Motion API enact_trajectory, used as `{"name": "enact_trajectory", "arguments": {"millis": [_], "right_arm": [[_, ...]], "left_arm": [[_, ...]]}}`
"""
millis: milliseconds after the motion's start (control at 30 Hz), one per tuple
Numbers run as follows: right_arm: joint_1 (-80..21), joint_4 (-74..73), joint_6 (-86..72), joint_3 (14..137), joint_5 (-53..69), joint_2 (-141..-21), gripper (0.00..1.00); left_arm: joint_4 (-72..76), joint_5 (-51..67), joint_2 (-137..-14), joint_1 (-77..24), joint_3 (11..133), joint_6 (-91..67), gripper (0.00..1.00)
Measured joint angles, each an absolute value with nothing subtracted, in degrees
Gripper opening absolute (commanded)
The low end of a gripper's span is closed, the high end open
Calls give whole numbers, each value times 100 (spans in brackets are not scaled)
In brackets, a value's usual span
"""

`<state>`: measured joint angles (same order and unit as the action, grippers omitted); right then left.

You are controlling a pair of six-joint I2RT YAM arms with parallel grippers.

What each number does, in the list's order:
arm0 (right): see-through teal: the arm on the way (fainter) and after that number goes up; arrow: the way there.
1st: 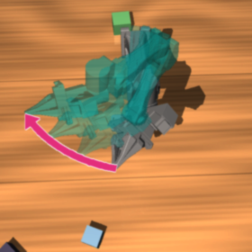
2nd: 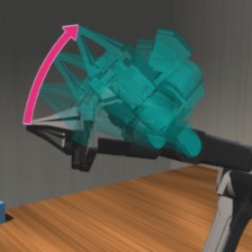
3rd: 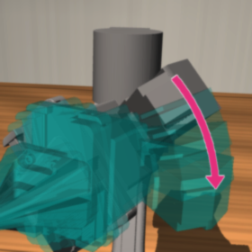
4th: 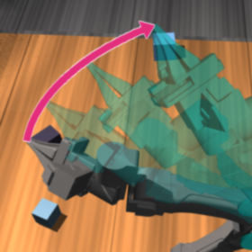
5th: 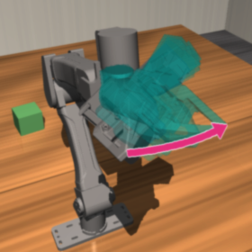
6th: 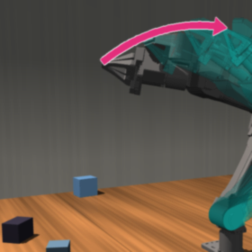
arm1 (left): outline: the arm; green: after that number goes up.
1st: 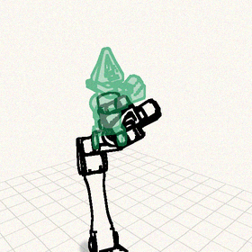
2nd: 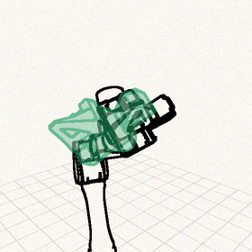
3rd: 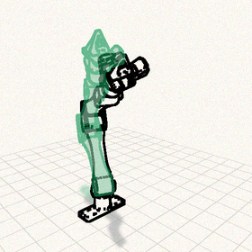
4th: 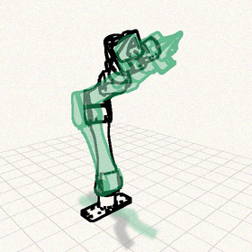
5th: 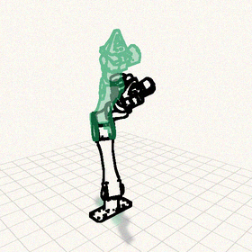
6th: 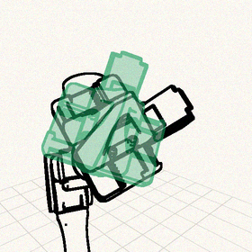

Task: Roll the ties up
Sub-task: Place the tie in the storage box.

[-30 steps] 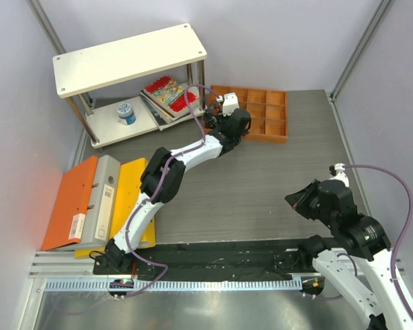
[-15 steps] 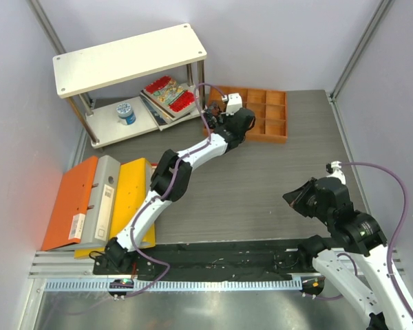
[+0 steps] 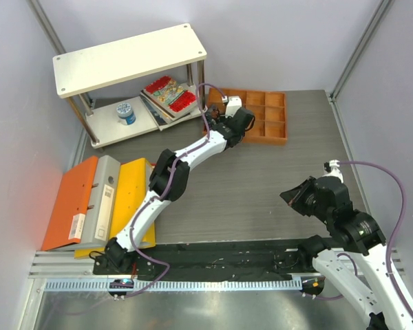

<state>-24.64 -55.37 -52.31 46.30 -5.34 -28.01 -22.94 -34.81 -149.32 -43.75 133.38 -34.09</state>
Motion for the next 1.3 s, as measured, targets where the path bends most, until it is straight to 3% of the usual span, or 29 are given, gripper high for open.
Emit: {"name": "enact_trajectory", "arguments": {"millis": [367, 500, 800, 1300], "right_arm": [[-2464, -5583, -5264, 4711, -497, -2624, 2], [-2464, -5623, -5245, 4969, -499, -2692, 2], [-2464, -5680, -5107, 5408, -499, -2904, 3], [-2464, -5443, -4853, 5358, -436, -2683, 13]], "left_arm": [[-3037, -3183, -14696, -4412, 13395, -3223, 79], [-3334, -3120, -14400, -4438, 13382, -3186, 99], [-3658, -3100, -13047, -4506, 12860, -3155, 100], [-4132, -3111, -8687, -4836, 8132, -3605, 98]]}}
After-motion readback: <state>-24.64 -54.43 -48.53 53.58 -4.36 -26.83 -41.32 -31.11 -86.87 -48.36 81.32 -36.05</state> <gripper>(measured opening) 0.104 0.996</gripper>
